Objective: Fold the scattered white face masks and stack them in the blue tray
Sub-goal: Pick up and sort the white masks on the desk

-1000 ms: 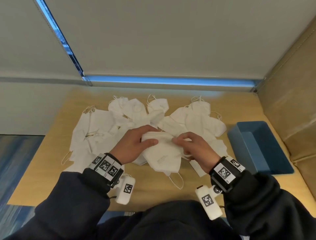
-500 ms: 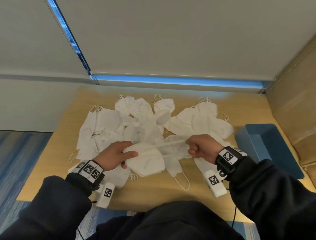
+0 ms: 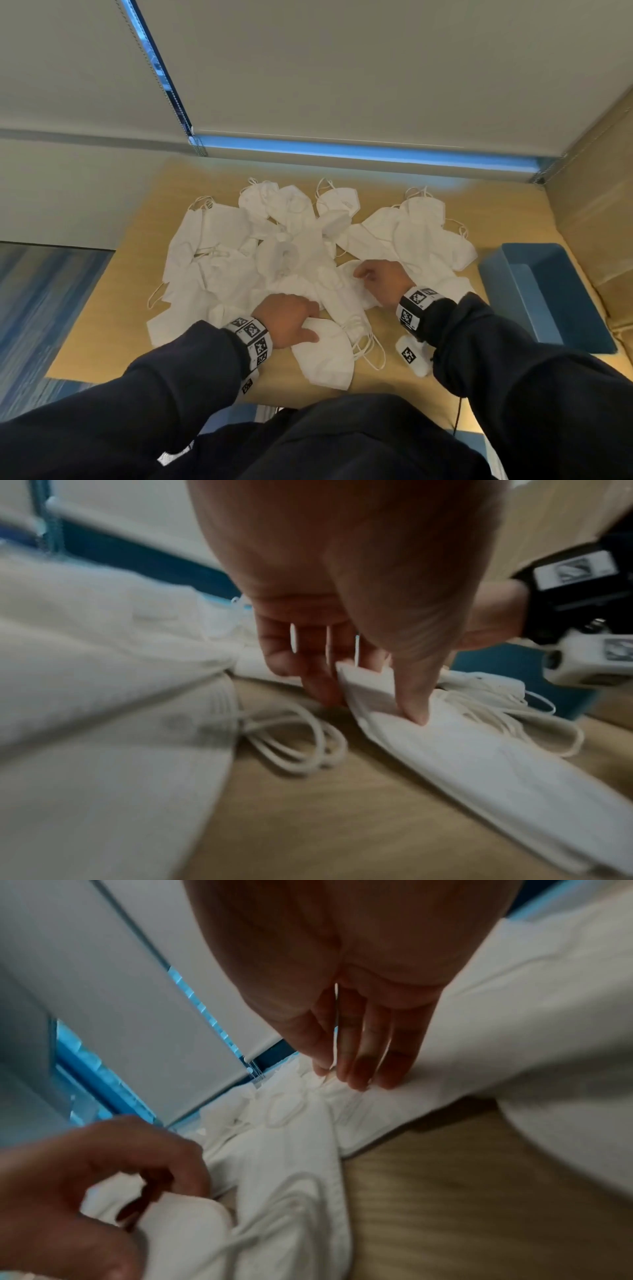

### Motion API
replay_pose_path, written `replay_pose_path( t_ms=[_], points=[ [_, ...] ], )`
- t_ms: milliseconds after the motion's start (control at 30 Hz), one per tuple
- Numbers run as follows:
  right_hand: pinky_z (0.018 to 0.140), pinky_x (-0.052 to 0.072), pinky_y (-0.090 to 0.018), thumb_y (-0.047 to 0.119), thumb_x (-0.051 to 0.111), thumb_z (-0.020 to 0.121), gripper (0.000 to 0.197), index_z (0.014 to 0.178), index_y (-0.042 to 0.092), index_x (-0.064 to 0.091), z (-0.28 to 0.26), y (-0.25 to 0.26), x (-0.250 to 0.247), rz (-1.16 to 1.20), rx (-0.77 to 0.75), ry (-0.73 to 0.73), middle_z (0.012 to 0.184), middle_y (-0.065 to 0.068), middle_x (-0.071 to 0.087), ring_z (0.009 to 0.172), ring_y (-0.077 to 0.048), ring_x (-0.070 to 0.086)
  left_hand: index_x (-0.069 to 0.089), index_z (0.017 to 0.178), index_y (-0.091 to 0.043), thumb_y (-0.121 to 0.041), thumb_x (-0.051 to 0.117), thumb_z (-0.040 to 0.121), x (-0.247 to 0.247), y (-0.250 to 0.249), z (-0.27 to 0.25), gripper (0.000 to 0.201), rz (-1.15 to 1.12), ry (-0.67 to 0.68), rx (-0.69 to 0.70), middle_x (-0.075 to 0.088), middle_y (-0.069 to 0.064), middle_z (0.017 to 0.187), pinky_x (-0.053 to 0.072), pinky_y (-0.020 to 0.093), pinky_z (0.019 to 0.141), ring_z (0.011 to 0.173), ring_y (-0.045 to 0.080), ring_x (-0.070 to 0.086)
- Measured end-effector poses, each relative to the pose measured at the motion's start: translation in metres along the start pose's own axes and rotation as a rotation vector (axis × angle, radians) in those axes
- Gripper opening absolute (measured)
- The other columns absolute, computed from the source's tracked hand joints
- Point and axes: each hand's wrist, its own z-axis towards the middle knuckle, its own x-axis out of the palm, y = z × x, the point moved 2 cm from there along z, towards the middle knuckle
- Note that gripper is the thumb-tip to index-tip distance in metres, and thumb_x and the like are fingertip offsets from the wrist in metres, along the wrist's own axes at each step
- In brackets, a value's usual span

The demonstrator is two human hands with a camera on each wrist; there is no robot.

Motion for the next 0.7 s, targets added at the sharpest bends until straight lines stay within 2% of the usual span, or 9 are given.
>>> replay_pose_path(
  t_ms=[33, 100, 133, 200, 267, 367, 500, 600, 700],
  points=[
    [0.09, 0.043, -0.022, 0.002, 0.053, 0.09, 0.036, 0.116, 0.021, 0.07, 0.006, -0.001, 0.001, -0.085, -0.029, 0.028, 0.123, -0.001, 0.065, 0.114, -0.021, 0.061, 0.059, 0.126, -0.03, -0.069, 0.054, 0.09, -0.006, 0.001, -0.001, 0.053, 0.023, -0.049, -0.004, 0.064, -0.006, 0.117, 0.051, 0.037, 0.085, 0.103, 0.019, 0.062],
    [0.097, 0.045, -0.027, 0.002, 0.056, 0.089, 0.047, 0.132, 0.021, 0.06, 0.014, -0.006, 0.006, -0.223, -0.051, 0.09, 0.139, -0.002, 0.051, 0.121, -0.025, 0.055, 0.059, 0.123, -0.028, -0.067, 0.053, 0.092, -0.018, 0.009, 0.0, 0.05, -0.001, -0.156, -0.062, 0.063, -0.007, 0.113, 0.052, 0.036, 0.081, 0.098, 0.018, 0.063],
    [0.096, 0.047, -0.03, 0.005, 0.06, 0.089, 0.052, 0.137, 0.022, 0.054, 0.016, -0.008, 0.009, -0.28, -0.046, 0.115, 0.143, -0.002, 0.045, 0.12, -0.026, 0.055, 0.058, 0.124, -0.027, -0.062, 0.053, 0.094, -0.022, 0.015, 0.0, 0.046, -0.032, -0.199, -0.107, 0.062, -0.007, 0.115, 0.052, 0.036, 0.081, 0.099, 0.018, 0.063],
    [0.085, 0.051, -0.033, 0.016, 0.066, 0.089, 0.061, 0.144, 0.025, 0.044, 0.017, -0.009, 0.011, -0.374, -0.033, 0.127, 0.146, -0.001, 0.037, 0.11, -0.026, 0.058, 0.054, 0.129, -0.027, -0.053, 0.055, 0.096, -0.025, 0.027, 0.003, 0.042, -0.076, -0.217, -0.192, 0.057, -0.005, 0.125, 0.052, 0.036, 0.082, 0.104, 0.021, 0.062],
    [0.085, 0.052, -0.036, 0.033, 0.07, 0.086, 0.075, 0.151, 0.029, 0.033, 0.017, -0.008, 0.009, -0.465, -0.015, 0.116, 0.146, -0.002, 0.035, 0.113, -0.027, 0.056, 0.047, 0.138, -0.026, -0.051, 0.061, 0.093, -0.021, 0.033, 0.005, 0.053, -0.078, -0.163, -0.248, 0.047, -0.003, 0.137, 0.051, 0.036, 0.086, 0.114, 0.022, 0.057],
    [0.1, 0.045, -0.044, 0.056, 0.074, 0.075, 0.096, 0.154, 0.035, 0.023, 0.017, -0.007, 0.003, -0.642, 0.012, 0.111, 0.145, -0.002, 0.037, 0.126, -0.03, 0.045, 0.037, 0.15, -0.024, -0.055, 0.066, 0.087, -0.019, 0.033, 0.007, 0.077, -0.013, -0.149, -0.27, 0.04, 0.002, 0.145, 0.05, 0.04, 0.095, 0.128, 0.024, 0.046],
    [0.104, 0.042, -0.044, 0.057, 0.083, 0.067, 0.107, 0.153, 0.029, 0.026, 0.02, -0.004, -0.001, -0.673, 0.031, 0.118, 0.142, -0.003, 0.048, 0.126, -0.029, 0.049, 0.033, 0.153, -0.019, -0.06, 0.072, 0.08, -0.02, 0.03, 0.009, 0.093, 0.055, -0.118, -0.27, 0.037, 0.006, 0.147, 0.05, 0.043, 0.098, 0.131, 0.025, 0.042],
    [0.099, 0.045, -0.04, 0.047, 0.087, 0.067, 0.09, 0.142, 0.027, 0.04, 0.02, -0.005, -0.005, -0.585, 0.071, 0.118, 0.131, -0.002, 0.059, 0.118, -0.027, 0.056, 0.044, 0.146, -0.019, -0.061, 0.069, 0.081, -0.025, 0.025, 0.011, 0.082, 0.172, -0.089, -0.239, 0.049, 0.004, 0.137, 0.051, 0.038, 0.087, 0.122, 0.024, 0.052],
    [0.087, 0.044, -0.035, 0.038, 0.081, 0.072, 0.048, 0.113, 0.031, 0.058, 0.019, -0.002, -0.013, -0.593, 0.074, 0.074, 0.117, 0.0, 0.055, 0.108, -0.025, 0.054, 0.058, 0.131, -0.016, -0.048, 0.059, 0.09, -0.028, 0.021, 0.011, 0.052, 0.293, -0.094, -0.177, 0.058, 0.003, 0.121, 0.044, 0.033, 0.073, 0.108, 0.024, 0.06]
  ],
)
